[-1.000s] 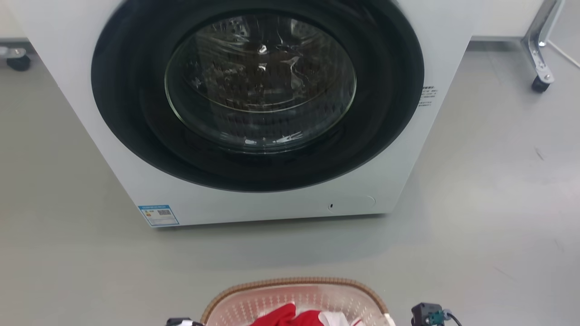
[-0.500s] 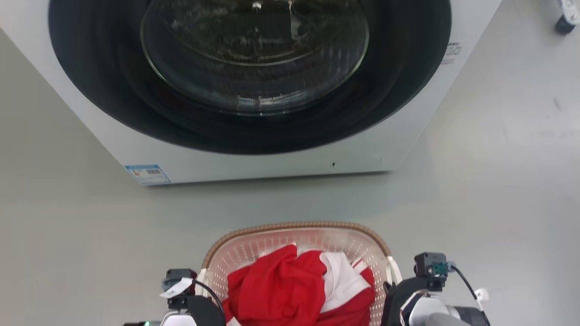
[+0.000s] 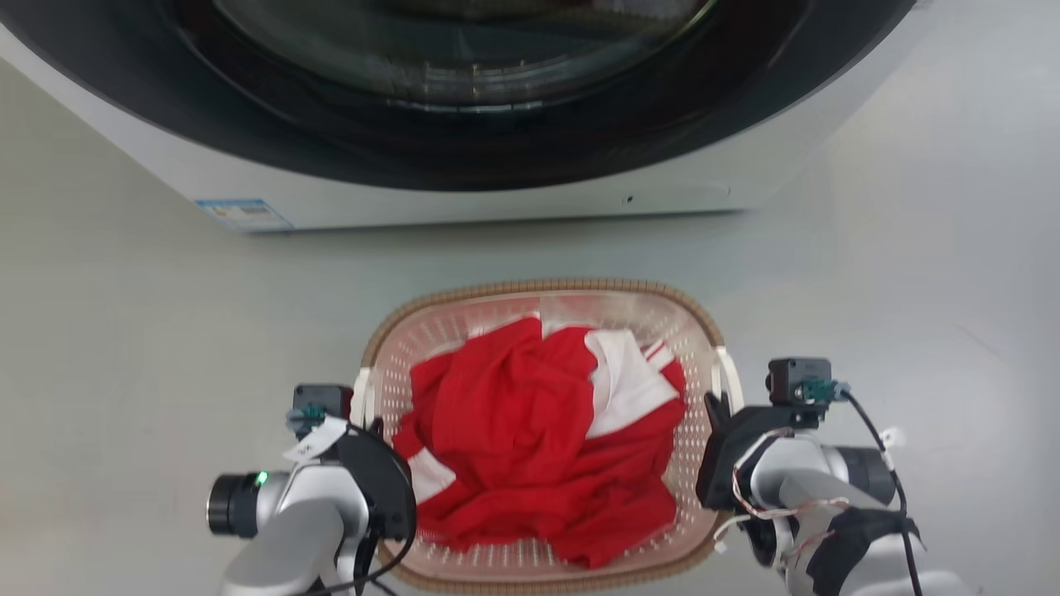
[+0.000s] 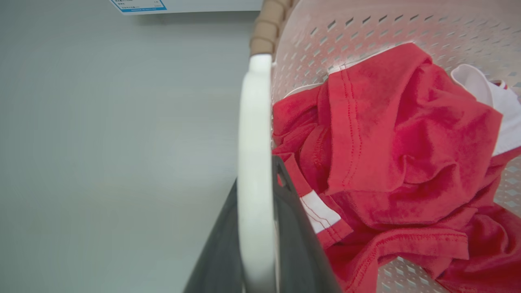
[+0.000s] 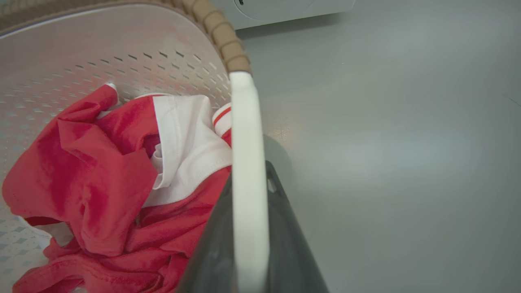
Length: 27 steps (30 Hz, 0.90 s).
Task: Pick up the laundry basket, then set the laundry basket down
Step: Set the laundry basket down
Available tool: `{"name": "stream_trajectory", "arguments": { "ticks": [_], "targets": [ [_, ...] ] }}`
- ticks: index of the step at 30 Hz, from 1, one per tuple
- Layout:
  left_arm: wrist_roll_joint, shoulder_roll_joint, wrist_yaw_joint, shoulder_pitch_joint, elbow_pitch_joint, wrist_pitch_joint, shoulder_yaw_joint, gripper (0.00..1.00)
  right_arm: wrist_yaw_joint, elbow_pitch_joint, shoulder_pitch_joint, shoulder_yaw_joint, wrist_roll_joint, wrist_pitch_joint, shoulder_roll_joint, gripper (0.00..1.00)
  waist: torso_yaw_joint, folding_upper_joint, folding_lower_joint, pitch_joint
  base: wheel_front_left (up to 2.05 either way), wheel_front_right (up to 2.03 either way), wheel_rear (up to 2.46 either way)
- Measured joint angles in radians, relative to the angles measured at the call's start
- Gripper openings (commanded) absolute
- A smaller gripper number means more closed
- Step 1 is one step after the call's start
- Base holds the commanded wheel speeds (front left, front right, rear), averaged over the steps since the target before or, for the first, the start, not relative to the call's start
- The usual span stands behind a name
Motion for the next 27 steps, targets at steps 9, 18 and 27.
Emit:
{"name": "stream_trajectory", "arguments": {
  "ticks": [9, 18, 27],
  "targets": [
    [0.021, 0.0, 0.009, -0.119, -0.008, -0.029, 0.012, 0.0, 0.004, 0.012, -0.112, -0.012, -0.016, -0.043, -0.01, 0.0, 0.011, 0.0001, 0.0, 0.135, 0.0, 0.0, 0.0],
    [0.03, 0.0, 0.016, -0.202, -0.012, -0.074, 0.023, 0.0, 0.016, 0.03, -0.2, -0.02, -0.032, -0.076, -0.016, 0.0, 0.021, 0.0, -0.0001, 0.266, 0.0, 0.0, 0.0],
    [0.037, -0.001, 0.017, -0.254, -0.001, -0.115, 0.03, 0.0, 0.027, 0.044, -0.252, -0.022, -0.04, -0.098, -0.016, 0.0, 0.027, 0.0, -0.0002, 0.357, 0.0, 0.0, 0.0]
  ]
}}
